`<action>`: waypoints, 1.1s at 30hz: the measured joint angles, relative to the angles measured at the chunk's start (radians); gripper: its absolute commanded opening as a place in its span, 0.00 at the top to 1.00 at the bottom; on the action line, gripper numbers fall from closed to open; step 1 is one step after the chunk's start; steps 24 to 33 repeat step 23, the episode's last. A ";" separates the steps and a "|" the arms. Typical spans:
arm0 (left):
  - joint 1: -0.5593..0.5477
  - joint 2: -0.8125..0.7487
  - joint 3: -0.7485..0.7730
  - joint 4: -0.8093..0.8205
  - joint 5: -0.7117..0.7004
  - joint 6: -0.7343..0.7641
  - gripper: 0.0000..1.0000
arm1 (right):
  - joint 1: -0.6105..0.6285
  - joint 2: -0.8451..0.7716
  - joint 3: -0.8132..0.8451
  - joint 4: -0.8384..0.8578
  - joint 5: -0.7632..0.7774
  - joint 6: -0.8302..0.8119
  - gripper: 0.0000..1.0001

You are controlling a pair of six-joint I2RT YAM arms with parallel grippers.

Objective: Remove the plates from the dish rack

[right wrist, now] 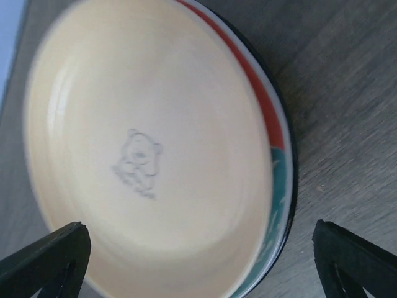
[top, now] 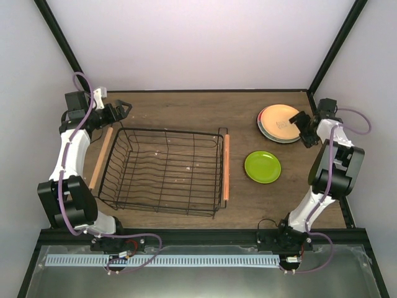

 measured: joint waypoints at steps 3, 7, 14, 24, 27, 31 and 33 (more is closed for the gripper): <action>0.000 0.000 0.005 -0.007 -0.011 0.013 0.00 | 0.000 -0.058 0.029 -0.029 -0.008 -0.019 0.00; -0.005 -0.002 0.024 -0.013 -0.028 0.029 0.00 | 0.000 -0.155 0.080 -0.051 -0.034 -0.057 0.00; -0.060 -0.030 0.032 -0.016 -0.056 0.051 0.00 | 0.000 -0.325 0.029 -0.056 -0.113 -0.104 0.00; -0.113 -0.038 0.032 -0.038 -0.076 0.080 0.00 | 0.000 -0.500 -0.256 -0.049 -0.227 -0.096 0.00; -0.113 -0.038 0.032 -0.038 -0.076 0.080 0.00 | 0.000 -0.500 -0.256 -0.049 -0.227 -0.096 0.00; -0.113 -0.038 0.032 -0.038 -0.076 0.080 0.00 | 0.000 -0.500 -0.256 -0.049 -0.227 -0.096 0.00; -0.113 -0.038 0.032 -0.038 -0.076 0.080 0.00 | 0.000 -0.500 -0.256 -0.049 -0.227 -0.096 0.00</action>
